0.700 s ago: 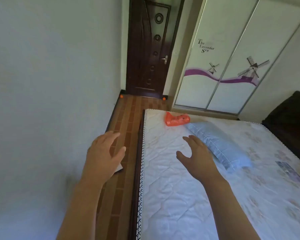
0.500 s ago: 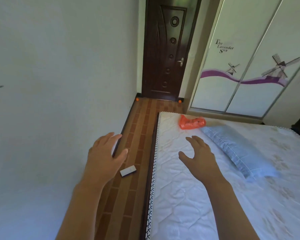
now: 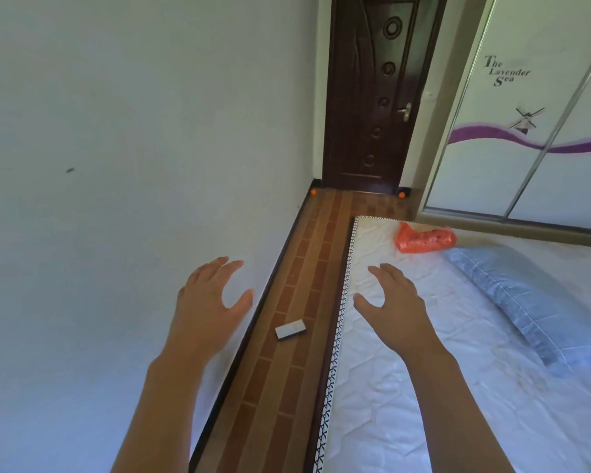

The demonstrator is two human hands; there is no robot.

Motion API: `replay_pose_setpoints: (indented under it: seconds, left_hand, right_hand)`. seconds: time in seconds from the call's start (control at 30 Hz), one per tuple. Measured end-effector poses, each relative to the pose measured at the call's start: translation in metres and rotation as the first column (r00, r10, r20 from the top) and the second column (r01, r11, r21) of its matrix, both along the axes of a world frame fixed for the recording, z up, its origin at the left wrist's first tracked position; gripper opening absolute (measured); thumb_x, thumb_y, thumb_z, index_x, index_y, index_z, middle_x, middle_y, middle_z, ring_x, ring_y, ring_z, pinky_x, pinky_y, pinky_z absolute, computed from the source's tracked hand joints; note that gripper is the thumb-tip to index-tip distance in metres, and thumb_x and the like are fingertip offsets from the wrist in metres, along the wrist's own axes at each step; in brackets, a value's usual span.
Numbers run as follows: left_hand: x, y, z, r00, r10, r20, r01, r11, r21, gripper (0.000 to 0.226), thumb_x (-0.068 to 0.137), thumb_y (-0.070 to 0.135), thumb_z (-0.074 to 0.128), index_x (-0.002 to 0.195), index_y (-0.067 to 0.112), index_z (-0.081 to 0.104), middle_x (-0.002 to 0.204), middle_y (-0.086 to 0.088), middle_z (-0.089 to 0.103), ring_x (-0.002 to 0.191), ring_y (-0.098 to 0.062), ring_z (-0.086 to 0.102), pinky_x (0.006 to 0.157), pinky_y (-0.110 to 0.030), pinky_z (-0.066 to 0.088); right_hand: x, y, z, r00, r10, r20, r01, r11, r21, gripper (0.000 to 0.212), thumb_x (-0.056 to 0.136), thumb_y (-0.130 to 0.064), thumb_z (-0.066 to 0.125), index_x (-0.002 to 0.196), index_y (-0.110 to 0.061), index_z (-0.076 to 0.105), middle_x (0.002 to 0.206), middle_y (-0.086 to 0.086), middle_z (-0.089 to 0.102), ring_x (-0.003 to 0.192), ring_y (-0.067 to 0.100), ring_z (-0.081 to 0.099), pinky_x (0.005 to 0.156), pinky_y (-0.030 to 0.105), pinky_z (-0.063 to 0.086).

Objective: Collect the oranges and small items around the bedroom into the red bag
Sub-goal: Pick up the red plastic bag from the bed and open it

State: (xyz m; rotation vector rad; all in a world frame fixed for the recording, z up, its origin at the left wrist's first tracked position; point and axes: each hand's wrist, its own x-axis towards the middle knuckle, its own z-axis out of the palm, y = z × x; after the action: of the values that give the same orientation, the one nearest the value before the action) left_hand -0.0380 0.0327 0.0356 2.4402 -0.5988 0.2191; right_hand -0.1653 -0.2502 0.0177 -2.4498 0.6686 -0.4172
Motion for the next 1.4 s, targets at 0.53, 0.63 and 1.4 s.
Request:
replay_pose_setpoints:
  seconds: [0.53, 0.63, 1.4]
  left_hand:
    - [0.111, 0.017, -0.03, 0.993, -0.104, -0.059, 0.104, 0.995, 0.009, 0.058, 0.096, 0.051, 0.062, 0.149, 0.032, 0.05, 0.16, 0.004, 0.044, 0.15, -0.021, 0.037, 0.122, -0.052, 0.034]
    - [0.151, 0.02, -0.037, 0.982, -0.153, -0.108, 0.151, 0.988, -0.027, 0.064, 0.094, 0.064, 0.054, 0.149, 0.033, 0.05, 0.161, 0.005, 0.043, 0.149, -0.02, 0.037, 0.123, -0.05, 0.034]
    - [0.289, -0.015, -0.043, 0.917, -0.368, -0.152, 0.368, 0.929, -0.028, 0.075, 0.085, 0.073, 0.041, 0.15, 0.037, 0.046, 0.164, 0.007, 0.04, 0.151, -0.02, 0.037, 0.121, -0.047, 0.036]
  right_hand:
    - [0.084, 0.04, -0.032, 0.992, -0.098, -0.078, 0.099, 0.995, 0.016, 0.064, 0.095, -0.052, 0.062, 0.153, -0.031, 0.043, 0.165, -0.005, 0.031, 0.151, 0.021, 0.028, 0.121, 0.051, 0.031]
    - [0.11, 0.052, -0.039, 0.983, -0.156, -0.095, 0.155, 0.988, -0.015, 0.064, 0.094, -0.054, 0.062, 0.152, -0.032, 0.045, 0.166, -0.006, 0.029, 0.152, 0.021, 0.026, 0.121, 0.052, 0.03]
    - [0.195, 0.063, -0.034, 0.943, -0.318, -0.104, 0.312, 0.948, -0.063, 0.064, 0.093, -0.054, 0.06, 0.151, -0.03, 0.045, 0.165, -0.008, 0.03, 0.151, 0.018, 0.026, 0.118, 0.049, 0.029]
